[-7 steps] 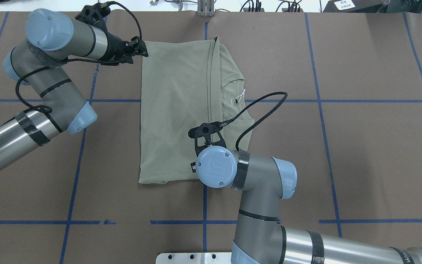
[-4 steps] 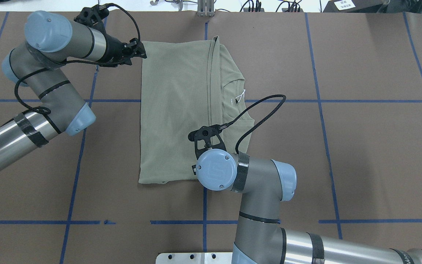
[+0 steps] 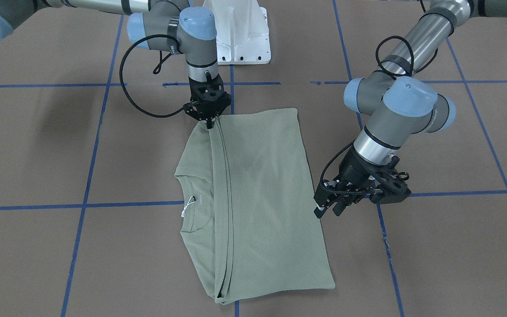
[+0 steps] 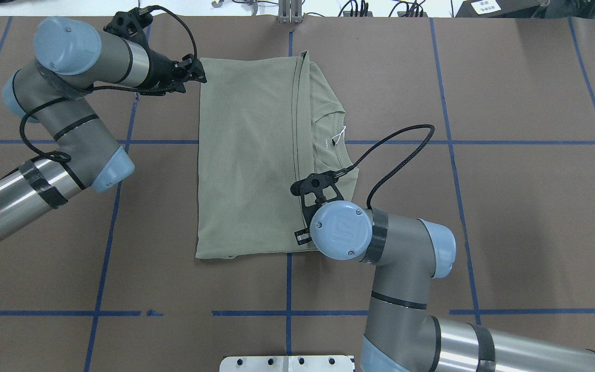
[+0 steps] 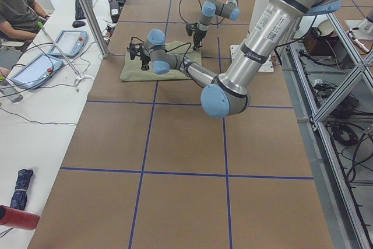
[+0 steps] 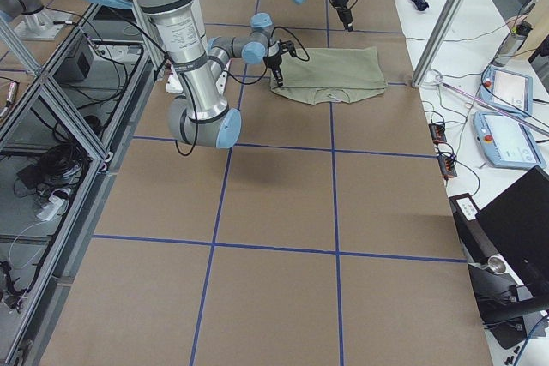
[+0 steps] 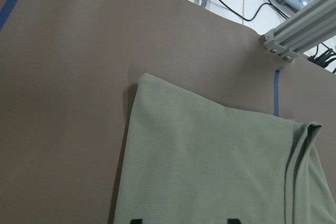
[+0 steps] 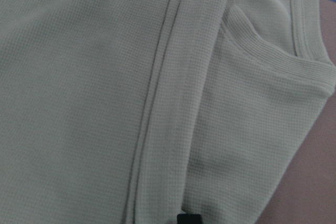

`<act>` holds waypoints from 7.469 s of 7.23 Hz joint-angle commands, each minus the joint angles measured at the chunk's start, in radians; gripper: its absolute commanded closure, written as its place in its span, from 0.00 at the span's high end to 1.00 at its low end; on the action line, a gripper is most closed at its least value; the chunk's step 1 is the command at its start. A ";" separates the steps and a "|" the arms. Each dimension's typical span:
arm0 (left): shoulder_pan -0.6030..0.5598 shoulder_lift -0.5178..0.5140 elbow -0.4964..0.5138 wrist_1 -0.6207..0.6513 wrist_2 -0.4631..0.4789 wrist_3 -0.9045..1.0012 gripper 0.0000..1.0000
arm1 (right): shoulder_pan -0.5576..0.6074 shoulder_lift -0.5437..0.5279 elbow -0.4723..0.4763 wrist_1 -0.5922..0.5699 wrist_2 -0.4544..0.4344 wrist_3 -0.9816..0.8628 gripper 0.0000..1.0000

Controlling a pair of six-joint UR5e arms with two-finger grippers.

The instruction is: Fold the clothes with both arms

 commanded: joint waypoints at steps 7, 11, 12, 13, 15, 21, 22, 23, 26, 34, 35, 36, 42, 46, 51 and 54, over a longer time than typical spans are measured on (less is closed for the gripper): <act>0.002 0.077 -0.096 0.002 -0.001 -0.011 0.62 | 0.018 0.115 -0.052 -0.085 0.005 -0.021 1.00; 0.002 0.082 -0.103 0.002 -0.003 -0.011 0.62 | -0.013 0.121 -0.118 -0.119 -0.003 -0.029 1.00; 0.002 0.082 -0.102 0.002 -0.003 -0.011 0.62 | -0.010 0.117 -0.110 -0.136 -0.003 -0.038 1.00; 0.002 0.082 -0.103 0.002 -0.003 -0.011 0.62 | -0.001 0.103 -0.106 -0.141 -0.003 -0.059 1.00; 0.002 0.082 -0.105 0.002 -0.004 -0.011 0.62 | 0.021 0.007 -0.026 -0.139 -0.003 -0.091 1.00; 0.002 0.110 -0.152 0.002 -0.026 -0.012 0.62 | 0.082 0.026 0.020 -0.158 0.000 -0.182 1.00; 0.000 0.152 -0.203 0.002 -0.067 -0.011 0.62 | 0.088 0.128 -0.091 -0.147 0.002 -0.168 1.00; 0.000 0.170 -0.218 0.000 -0.075 -0.011 0.62 | 0.088 0.170 -0.148 -0.138 0.000 -0.127 1.00; 0.002 0.171 -0.217 0.002 -0.075 -0.011 0.62 | 0.088 0.198 -0.210 -0.135 -0.003 -0.127 1.00; 0.000 0.178 -0.241 -0.002 -0.080 -0.012 0.62 | 0.090 0.187 -0.251 -0.136 0.032 -0.127 1.00; 0.000 0.178 -0.245 -0.002 -0.084 -0.012 0.62 | 0.117 0.173 -0.251 -0.136 0.069 -0.142 1.00; -0.001 0.178 -0.249 -0.002 -0.095 -0.012 0.62 | 0.168 0.157 -0.244 -0.135 0.157 -0.195 1.00; -0.004 0.200 -0.292 0.000 -0.124 -0.012 0.62 | 0.239 0.146 -0.184 -0.136 0.200 -0.244 1.00; -0.006 0.224 -0.321 0.000 -0.132 -0.012 0.62 | 0.255 0.403 -0.608 0.038 0.143 -0.135 1.00; -0.006 0.224 -0.323 0.000 -0.132 -0.012 0.62 | 0.352 0.391 -0.704 0.080 0.100 -0.263 1.00; -0.010 0.226 -0.336 0.001 -0.145 -0.012 0.62 | 0.403 0.367 -0.621 0.071 0.149 -0.273 1.00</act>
